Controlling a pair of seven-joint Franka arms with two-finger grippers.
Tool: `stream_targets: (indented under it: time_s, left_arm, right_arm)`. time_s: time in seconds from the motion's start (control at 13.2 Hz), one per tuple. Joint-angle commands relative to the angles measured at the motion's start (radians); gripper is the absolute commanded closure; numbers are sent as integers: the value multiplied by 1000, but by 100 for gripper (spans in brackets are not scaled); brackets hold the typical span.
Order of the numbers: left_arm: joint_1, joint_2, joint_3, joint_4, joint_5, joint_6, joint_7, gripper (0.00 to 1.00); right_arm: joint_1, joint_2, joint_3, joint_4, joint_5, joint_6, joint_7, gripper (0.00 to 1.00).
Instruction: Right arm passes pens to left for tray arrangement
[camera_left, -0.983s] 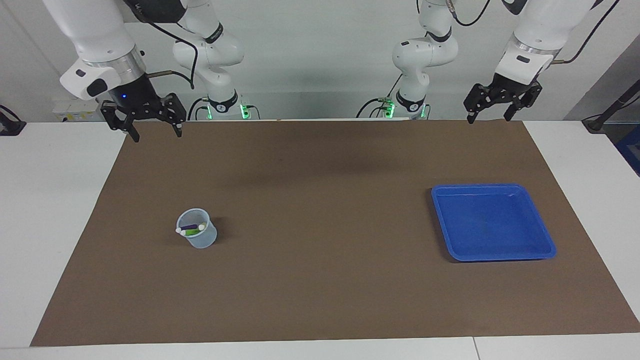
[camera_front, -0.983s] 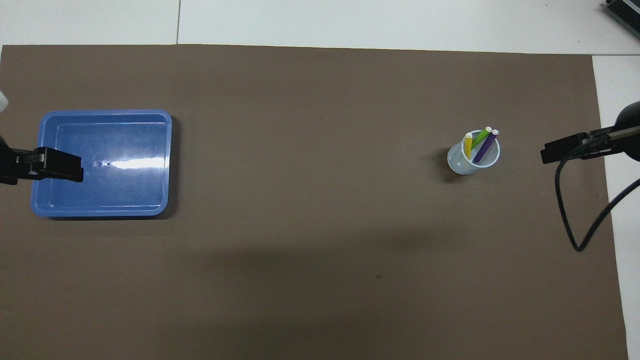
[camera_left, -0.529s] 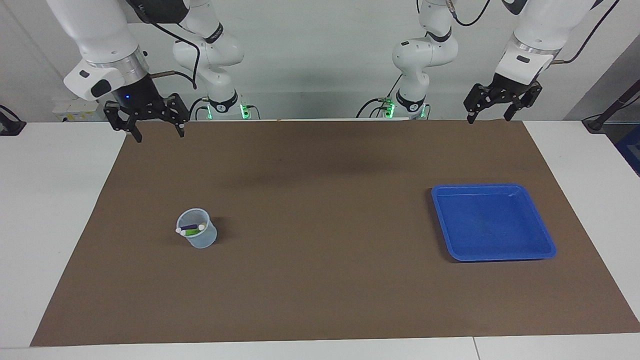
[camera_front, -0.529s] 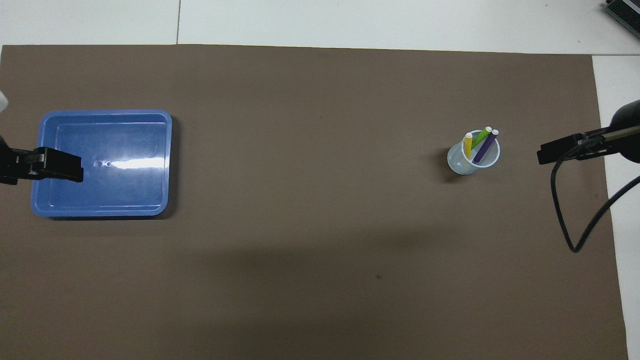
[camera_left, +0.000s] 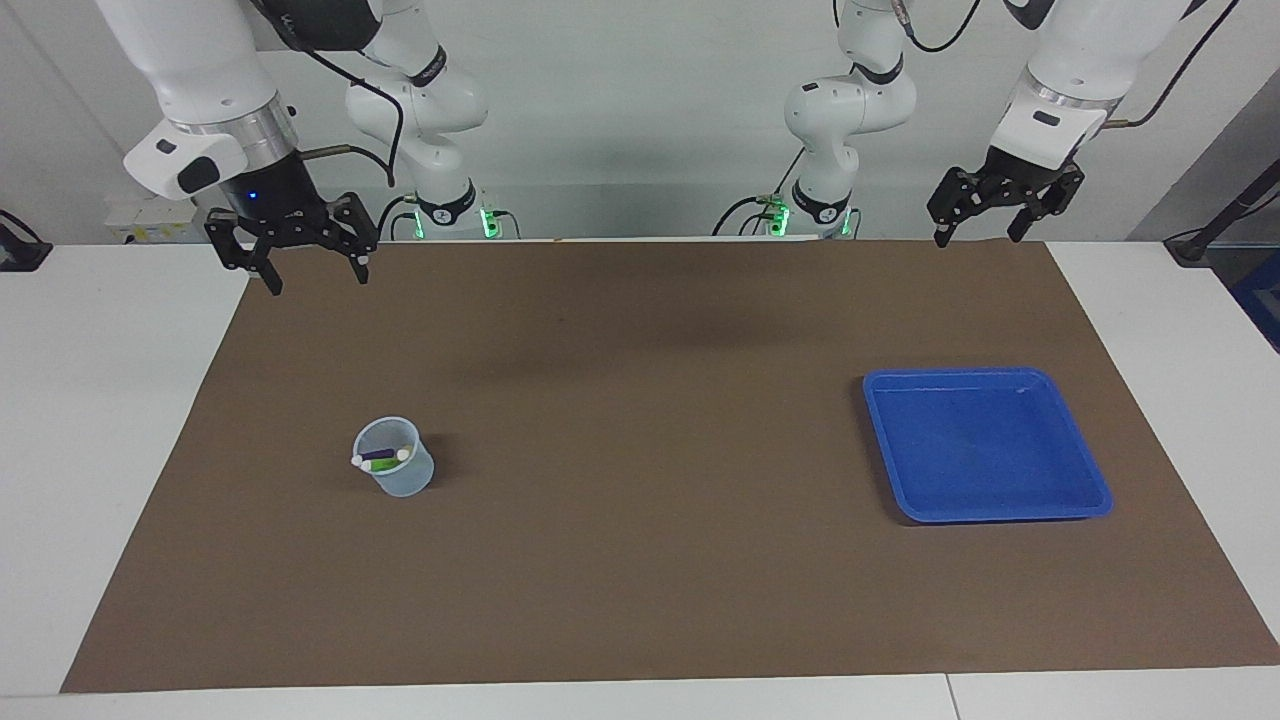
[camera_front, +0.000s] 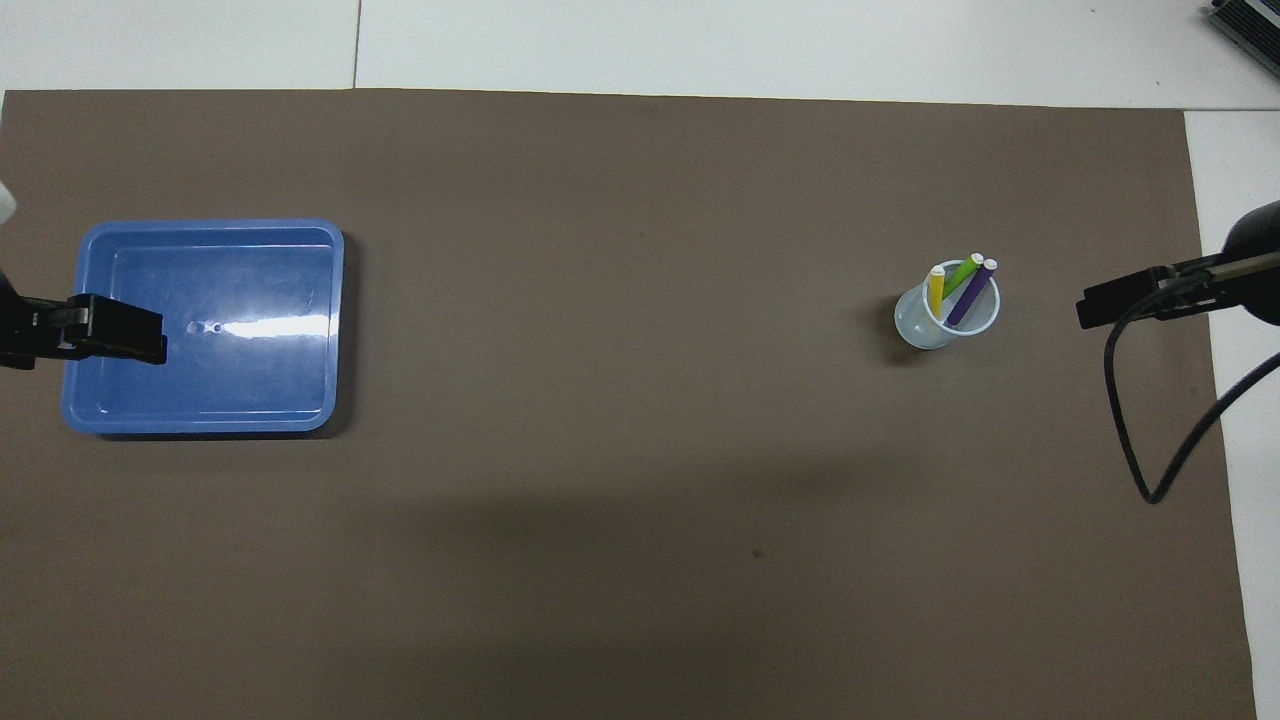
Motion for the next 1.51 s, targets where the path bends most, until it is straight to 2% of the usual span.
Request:
stream_targets:
  time_s: [0.0, 0.98, 1.29, 1.44]
  left_arm:
    - [3, -29, 1, -30, 10, -2, 13, 0]
    - [-1, -29, 1, -30, 10, 0, 13, 0]
    - [11, -29, 2, -30, 10, -2, 14, 0]
    - [3, -29, 1, -30, 10, -2, 13, 0]
  right_arm:
    - [-3, -4, 5, -51, 36, 52, 5, 0]
    - [34, 309, 10, -43, 36, 397, 4, 0]
    - [36, 380, 22, -47, 38, 477, -21, 0]
    - [36, 398, 22, -56, 36, 481, -67, 0]
